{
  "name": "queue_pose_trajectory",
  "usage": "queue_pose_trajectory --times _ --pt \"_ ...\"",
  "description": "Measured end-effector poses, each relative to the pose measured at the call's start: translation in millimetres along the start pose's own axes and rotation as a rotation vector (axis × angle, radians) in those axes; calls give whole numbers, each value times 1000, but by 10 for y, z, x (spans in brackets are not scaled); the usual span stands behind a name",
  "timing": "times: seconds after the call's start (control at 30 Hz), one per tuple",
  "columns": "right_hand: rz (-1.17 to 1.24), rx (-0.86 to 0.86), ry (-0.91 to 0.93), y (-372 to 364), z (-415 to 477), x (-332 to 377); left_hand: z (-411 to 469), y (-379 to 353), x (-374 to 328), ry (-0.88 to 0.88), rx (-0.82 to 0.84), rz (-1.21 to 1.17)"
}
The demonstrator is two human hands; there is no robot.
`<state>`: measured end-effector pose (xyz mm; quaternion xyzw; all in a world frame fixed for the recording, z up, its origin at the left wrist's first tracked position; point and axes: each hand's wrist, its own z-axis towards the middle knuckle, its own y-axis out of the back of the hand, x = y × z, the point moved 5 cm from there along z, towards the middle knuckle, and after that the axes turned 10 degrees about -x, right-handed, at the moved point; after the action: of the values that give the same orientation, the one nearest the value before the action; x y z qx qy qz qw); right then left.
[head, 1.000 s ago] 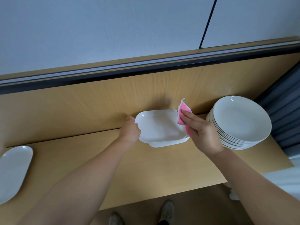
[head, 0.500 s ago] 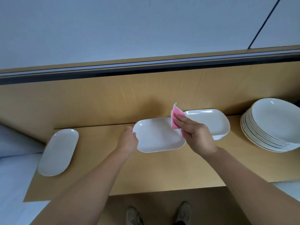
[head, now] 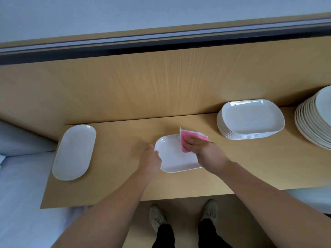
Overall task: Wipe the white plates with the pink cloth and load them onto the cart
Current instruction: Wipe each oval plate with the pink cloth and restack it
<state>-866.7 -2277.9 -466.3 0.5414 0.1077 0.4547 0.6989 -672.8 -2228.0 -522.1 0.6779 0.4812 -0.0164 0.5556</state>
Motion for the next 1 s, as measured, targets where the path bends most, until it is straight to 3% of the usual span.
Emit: queue_pose_trajectory --times 0.1,0.2,0.27,0.53,1.0 --pt "-81 165 -26 -311 6 -98 37 -43 20 0 26 -29" --pt "-210 480 -276 -565 -95 -250 69 -48 20 -27 47 12" --pt "-230 599 -405 -623 -179 -277 74 -50 17 -22 77 -19" --pt "-179 576 -482 -715 -87 -148 119 -12 -11 -17 108 -150" --pt "-162 646 -199 -976 70 248 142 -24 20 -26 167 -251"
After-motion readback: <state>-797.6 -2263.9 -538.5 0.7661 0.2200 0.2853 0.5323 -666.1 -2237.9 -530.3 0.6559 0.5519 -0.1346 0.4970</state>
